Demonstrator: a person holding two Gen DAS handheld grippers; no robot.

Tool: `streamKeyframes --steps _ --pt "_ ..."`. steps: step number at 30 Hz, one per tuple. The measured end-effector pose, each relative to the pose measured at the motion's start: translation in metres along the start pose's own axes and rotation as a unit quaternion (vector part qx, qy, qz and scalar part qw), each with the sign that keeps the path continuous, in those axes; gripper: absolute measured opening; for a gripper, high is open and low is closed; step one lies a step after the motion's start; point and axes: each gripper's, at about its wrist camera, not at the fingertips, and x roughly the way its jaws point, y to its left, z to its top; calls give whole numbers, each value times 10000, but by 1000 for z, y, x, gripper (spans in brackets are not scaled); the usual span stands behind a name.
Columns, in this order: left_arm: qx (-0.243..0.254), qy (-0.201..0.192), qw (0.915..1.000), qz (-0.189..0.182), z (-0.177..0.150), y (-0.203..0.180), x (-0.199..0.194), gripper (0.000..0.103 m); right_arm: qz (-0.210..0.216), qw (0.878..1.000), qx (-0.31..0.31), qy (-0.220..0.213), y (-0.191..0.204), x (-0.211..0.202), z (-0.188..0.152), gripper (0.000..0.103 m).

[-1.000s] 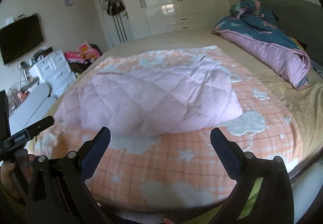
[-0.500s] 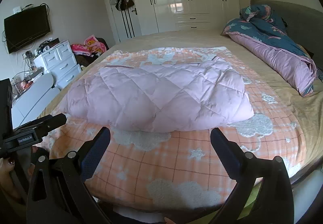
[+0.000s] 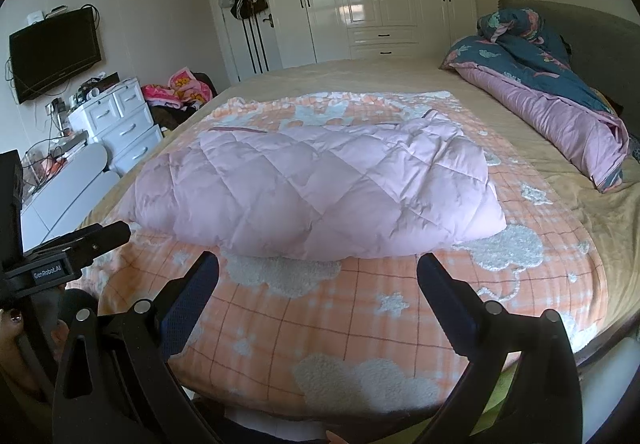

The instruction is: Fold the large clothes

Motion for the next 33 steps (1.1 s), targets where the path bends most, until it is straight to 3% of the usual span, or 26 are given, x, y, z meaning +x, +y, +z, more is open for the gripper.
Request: streamKeyframes --steps 33 --pt "21 -63 9999 92 4 -3 -6 94 34 10000 -86 -23 2 -1 -1 99"
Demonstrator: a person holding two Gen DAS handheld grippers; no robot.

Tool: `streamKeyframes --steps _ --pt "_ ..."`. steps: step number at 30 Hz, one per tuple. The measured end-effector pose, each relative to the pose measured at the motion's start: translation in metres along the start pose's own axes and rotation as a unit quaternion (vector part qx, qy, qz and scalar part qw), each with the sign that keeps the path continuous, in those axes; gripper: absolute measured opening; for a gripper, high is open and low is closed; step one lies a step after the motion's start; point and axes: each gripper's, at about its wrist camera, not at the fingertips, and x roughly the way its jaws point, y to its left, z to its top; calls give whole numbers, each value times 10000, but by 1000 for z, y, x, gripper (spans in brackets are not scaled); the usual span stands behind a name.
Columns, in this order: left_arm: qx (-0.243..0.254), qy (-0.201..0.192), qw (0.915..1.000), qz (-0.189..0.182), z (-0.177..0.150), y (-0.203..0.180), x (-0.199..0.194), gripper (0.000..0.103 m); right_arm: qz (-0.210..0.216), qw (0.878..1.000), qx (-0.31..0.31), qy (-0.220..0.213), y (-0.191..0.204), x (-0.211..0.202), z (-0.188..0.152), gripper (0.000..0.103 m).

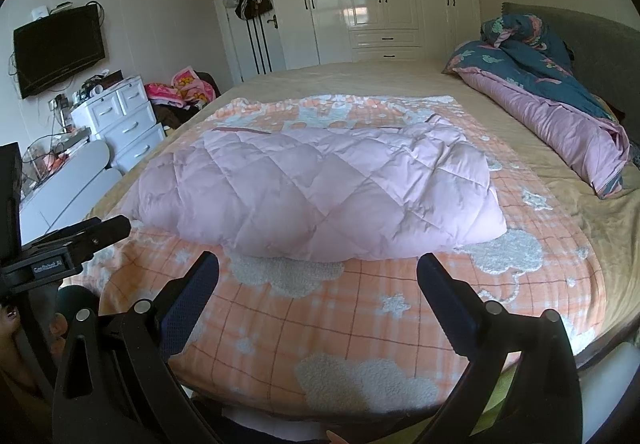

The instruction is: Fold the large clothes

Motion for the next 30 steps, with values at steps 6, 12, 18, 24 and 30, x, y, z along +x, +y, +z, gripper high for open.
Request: streamKeyframes --steps 6,12,18,24,30 --pt "17 -5 10000 9 2 0 -2 94 -4 10000 -32 -1 0 -2 1 99" --pt "21 -19 10000 36 1 1 -2 94 -15 10000 -36 -4 0 -3 1 99" --pt "23 -14 10000 46 1 1 -1 94 -12 10000 -35 22 -1 -2 1 99" --pt "18 -13 10000 36 -1 4 0 94 -71 10000 -16 54 -3 -1 1 99" --pt "-190 -180 9996 82 -1 17 -3 94 -338 9993 173 69 -22 -2 -2 99"
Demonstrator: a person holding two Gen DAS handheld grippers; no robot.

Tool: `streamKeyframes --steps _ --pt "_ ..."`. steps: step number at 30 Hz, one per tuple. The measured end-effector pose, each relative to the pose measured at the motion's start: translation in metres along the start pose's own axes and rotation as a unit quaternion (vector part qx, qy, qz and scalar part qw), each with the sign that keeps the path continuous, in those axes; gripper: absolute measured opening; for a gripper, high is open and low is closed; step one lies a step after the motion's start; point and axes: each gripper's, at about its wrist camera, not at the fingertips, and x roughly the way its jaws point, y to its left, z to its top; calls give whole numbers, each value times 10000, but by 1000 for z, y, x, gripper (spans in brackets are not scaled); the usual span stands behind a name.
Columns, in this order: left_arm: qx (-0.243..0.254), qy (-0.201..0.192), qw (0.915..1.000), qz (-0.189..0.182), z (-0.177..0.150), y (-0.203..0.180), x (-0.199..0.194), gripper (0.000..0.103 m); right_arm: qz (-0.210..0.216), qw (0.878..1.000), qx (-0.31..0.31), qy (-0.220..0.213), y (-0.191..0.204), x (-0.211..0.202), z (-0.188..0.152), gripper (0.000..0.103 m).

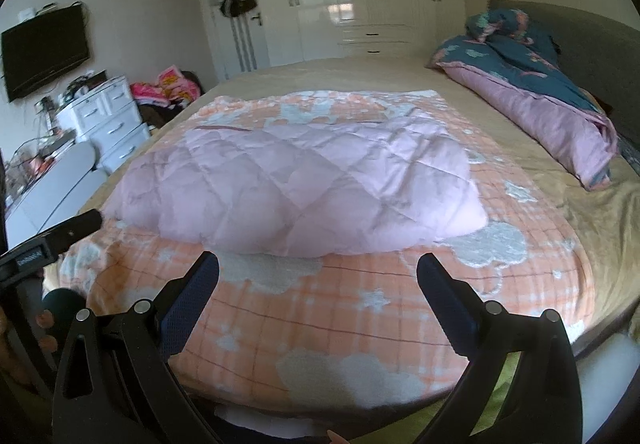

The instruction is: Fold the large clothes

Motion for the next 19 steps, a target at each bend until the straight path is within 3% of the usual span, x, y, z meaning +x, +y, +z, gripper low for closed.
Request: streamKeyframes --steps 4,7,10,13,15,16,17,18,19 --pt "-146 85 9993 333 1 18 8 94 -393 9984 415 13 -37 -3 -5 99" --pt "-381 117 9977 540 3 44 17 94 -943 9914 907 22 -88 -11 -13 99" --pt "-778 195 9921 964 12 91 30 94 -1806 9703 1609 -11 -164 -26 -32 99" --pt "-1193 263 9780 1689 30 157 46 94 -3133 9203 2338 147 -258 -42 -70 99" --pt "-1430 218 9644 2215 44 210 55 94 -4022 8633 3023 387 -331 -59 -112 99" --pt "-1531 222 9570 2455 48 232 57 94 -4296 8413 3250 455 -354 -66 -127 99" --pt "-1626 243 9504 2640 54 257 62 94 -4655 8092 3541 566 -388 -76 -151 99" --pt "-1695 270 9461 2745 58 275 66 94 -4878 7871 3715 675 -410 -83 -167 99" --pt "-1852 294 9360 2980 62 302 71 94 -5037 7673 3898 749 -430 -91 -182 99"
